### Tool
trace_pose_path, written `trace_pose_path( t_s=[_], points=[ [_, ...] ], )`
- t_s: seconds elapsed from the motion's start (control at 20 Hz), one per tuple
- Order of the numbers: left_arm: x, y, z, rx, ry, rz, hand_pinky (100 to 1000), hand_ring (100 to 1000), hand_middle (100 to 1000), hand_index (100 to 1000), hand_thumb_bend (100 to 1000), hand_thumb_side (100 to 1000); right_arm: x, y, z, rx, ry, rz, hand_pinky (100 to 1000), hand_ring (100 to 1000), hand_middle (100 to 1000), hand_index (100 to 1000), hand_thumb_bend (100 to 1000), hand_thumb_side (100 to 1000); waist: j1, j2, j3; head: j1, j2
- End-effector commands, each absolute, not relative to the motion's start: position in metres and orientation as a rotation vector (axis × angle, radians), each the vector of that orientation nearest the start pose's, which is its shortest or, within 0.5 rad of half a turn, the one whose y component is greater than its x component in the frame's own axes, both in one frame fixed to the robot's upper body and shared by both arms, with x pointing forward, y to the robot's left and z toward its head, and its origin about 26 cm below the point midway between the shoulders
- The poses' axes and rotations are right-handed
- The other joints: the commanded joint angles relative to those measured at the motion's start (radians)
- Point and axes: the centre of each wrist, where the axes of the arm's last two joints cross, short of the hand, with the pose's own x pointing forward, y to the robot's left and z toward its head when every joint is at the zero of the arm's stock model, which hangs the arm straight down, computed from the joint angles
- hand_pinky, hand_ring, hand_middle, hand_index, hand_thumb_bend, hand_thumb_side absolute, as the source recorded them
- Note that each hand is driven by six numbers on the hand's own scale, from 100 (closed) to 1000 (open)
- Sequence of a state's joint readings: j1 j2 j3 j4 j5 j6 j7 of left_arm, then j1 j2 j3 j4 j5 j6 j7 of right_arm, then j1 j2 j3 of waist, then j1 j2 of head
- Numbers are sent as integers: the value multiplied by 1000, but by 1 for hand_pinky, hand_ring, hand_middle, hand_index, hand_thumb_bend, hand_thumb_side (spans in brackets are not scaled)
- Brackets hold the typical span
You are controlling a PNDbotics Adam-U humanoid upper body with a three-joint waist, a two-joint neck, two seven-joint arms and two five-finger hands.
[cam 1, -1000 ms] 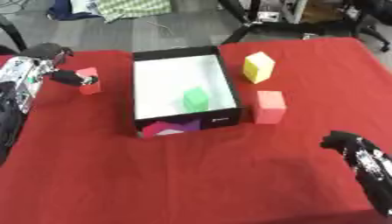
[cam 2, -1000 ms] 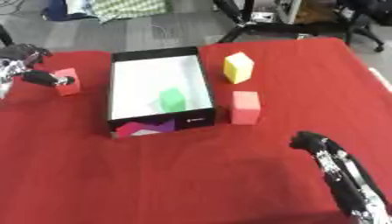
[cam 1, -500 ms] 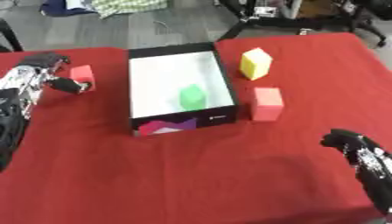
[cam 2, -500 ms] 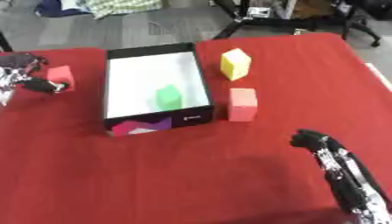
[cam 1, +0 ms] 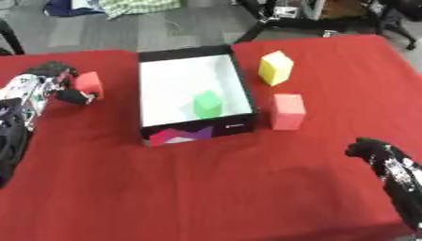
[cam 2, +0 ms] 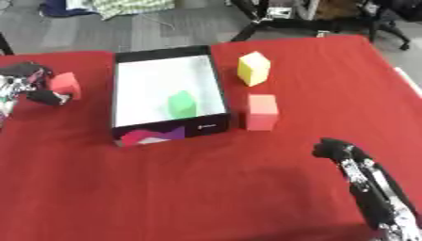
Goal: Pick up objects on the table and place them in the box.
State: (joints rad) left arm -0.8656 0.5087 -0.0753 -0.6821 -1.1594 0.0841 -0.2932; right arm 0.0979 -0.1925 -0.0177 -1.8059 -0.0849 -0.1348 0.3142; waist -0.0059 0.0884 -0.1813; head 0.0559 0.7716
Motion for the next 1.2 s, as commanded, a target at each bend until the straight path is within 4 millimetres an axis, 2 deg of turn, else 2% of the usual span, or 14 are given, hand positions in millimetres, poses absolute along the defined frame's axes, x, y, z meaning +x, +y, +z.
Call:
trace_pose_path(
  t_s=[0.05, 0.2, 0.35, 0.5, 0.7, 0.95, 1.2],
  points=[
    [468, 366, 146, 1203, -912, -1208, 730, 578, 499, 676, 208, 503, 251, -295, 43, 112, -1822, 399, 1000, 788, 728, 809, 100, 759, -5, 1, 2, 0, -2],
    [469, 363, 163, 1244, -1007, -1186, 733, 570, 487, 667, 192, 498, 250, -296, 42, 108, -1820, 398, 1000, 788, 728, 809, 100, 758, -3, -2, 5, -2, -2],
    [469, 355, 189, 1280, -1130, -1203, 737, 564, 485, 668, 193, 499, 250, -297, 42, 104, -1817, 398, 1000, 788, 728, 809, 100, 758, -1, -6, 8, -3, -2],
    [468, 337, 214, 1313, -1275, -1273, 740, 565, 483, 669, 195, 498, 249, -297, 42, 101, -1814, 398, 1000, 788, 728, 809, 100, 756, 1, -10, 10, -6, -2],
    [449, 298, 248, 1247, -1470, -1439, 744, 577, 493, 674, 214, 503, 249, -297, 41, 102, -1813, 399, 1000, 788, 728, 809, 100, 755, 2, -15, 9, -7, -2],
    [434, 254, 252, 1112, -1495, -1695, 744, 598, 514, 685, 244, 517, 250, -297, 41, 105, -1813, 400, 1000, 788, 728, 809, 100, 754, 3, -16, 1, -7, -2],
    [434, 237, 234, 1010, -1415, -1826, 743, 607, 533, 705, 257, 530, 250, -296, 41, 107, -1813, 401, 1000, 788, 728, 809, 100, 755, 3, -15, -2, -10, -2]
  ],
)
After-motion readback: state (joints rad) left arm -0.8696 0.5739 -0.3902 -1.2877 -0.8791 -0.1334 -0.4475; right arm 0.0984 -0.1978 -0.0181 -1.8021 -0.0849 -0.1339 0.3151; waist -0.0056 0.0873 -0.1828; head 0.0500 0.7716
